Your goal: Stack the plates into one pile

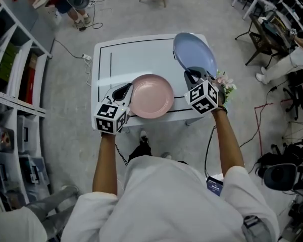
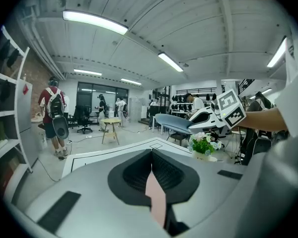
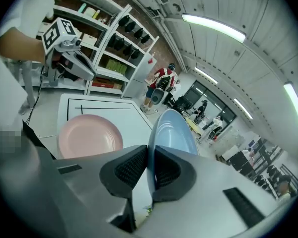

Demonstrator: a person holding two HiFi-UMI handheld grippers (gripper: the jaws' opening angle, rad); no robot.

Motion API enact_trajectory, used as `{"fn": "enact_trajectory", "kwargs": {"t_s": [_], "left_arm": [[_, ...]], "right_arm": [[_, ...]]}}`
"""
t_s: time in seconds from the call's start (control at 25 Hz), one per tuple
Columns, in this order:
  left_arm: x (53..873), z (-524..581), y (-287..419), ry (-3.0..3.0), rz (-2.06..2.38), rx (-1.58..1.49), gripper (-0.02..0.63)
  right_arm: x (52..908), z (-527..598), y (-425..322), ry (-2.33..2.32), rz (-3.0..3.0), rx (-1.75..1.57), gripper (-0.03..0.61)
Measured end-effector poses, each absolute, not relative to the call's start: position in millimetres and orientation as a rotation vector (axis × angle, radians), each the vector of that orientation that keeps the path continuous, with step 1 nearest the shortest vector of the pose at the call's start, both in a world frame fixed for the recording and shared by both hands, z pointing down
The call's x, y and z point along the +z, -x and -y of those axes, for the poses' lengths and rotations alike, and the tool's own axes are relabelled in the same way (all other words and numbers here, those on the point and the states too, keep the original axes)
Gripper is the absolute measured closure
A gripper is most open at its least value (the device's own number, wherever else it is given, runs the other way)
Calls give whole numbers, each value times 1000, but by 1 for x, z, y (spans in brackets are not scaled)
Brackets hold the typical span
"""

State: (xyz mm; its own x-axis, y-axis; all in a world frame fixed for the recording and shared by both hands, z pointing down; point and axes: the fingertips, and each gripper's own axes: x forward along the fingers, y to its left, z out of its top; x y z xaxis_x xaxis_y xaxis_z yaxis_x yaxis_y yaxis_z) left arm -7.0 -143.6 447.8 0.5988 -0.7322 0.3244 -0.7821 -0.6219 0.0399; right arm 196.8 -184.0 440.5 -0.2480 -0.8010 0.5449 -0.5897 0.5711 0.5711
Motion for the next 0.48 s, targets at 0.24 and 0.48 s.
{"fn": "enact_trajectory", "kwargs": {"t_s": [0.24,0.48], "left_arm": [[440,81,14,-2613,1365,432,595],[449,41,46,-2571,1395,459,595]], "right_arm": [[438,126,-171,-989,1999,-397,531],[471,95,-123,-874,2004,-393,528]]}}
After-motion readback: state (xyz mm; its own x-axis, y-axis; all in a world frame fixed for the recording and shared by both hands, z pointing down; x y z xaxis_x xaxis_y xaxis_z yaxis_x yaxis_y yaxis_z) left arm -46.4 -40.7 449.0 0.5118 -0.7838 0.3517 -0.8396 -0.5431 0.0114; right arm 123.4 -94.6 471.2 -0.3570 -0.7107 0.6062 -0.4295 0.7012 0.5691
